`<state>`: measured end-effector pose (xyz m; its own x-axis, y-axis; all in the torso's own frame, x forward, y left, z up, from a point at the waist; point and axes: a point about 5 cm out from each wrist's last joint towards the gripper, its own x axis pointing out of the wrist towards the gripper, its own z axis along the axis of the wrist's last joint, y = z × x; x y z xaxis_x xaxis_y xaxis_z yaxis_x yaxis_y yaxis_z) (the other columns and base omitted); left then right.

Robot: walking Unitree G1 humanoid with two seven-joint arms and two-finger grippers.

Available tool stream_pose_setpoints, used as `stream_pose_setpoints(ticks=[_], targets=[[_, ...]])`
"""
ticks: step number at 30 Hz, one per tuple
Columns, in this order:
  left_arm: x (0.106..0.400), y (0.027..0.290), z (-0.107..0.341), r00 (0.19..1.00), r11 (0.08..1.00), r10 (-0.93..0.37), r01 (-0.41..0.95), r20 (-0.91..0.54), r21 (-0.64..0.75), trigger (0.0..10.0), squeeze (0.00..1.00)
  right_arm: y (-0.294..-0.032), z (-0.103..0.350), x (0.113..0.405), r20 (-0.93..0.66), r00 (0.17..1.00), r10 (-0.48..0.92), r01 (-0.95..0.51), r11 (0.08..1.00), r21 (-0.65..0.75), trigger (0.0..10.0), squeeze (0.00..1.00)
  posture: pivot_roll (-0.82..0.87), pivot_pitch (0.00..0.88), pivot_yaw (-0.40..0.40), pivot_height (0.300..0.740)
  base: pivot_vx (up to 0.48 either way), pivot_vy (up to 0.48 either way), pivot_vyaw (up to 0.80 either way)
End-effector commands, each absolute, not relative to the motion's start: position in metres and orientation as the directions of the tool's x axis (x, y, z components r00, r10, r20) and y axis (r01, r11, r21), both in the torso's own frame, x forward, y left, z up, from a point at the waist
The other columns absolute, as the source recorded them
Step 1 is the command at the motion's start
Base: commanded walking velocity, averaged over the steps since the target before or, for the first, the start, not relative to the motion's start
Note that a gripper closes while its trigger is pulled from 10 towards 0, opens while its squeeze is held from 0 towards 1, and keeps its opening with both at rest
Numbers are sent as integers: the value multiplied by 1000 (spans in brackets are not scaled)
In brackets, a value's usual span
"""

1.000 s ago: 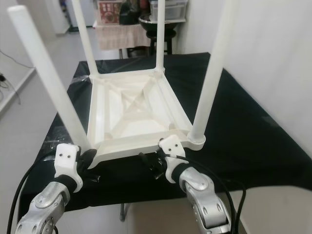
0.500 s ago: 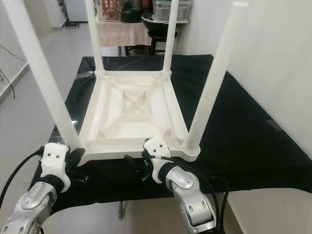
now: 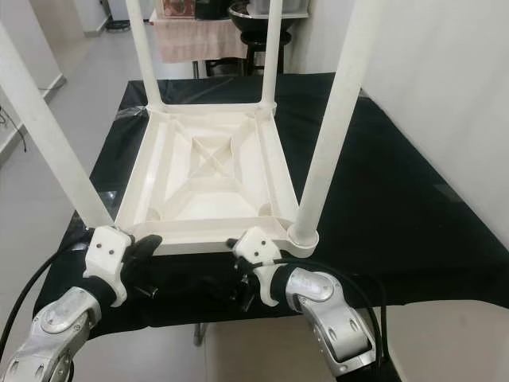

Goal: Building children table

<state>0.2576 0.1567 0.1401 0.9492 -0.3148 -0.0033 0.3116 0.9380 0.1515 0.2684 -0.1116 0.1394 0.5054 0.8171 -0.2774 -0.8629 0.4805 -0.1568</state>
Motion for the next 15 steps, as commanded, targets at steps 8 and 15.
stream_pose_setpoints(ticks=[8, 15], targets=[[251, 154, 140, 955, 943, -295, 290, 9, 165, 10000, 0, -105, 119, 307, -516, 522, 679, -837, 523, -158, 10000, 0, -12, 91, -3, 740, 0, 0, 0], [245, 158, 136, 954, 940, -299, 297, -11, 169, 10000, 0, -115, 126, 331, -540, 576, 613, -772, 626, -113, 10000, 0, -3, 102, -9, 740, 0, 0, 0]])
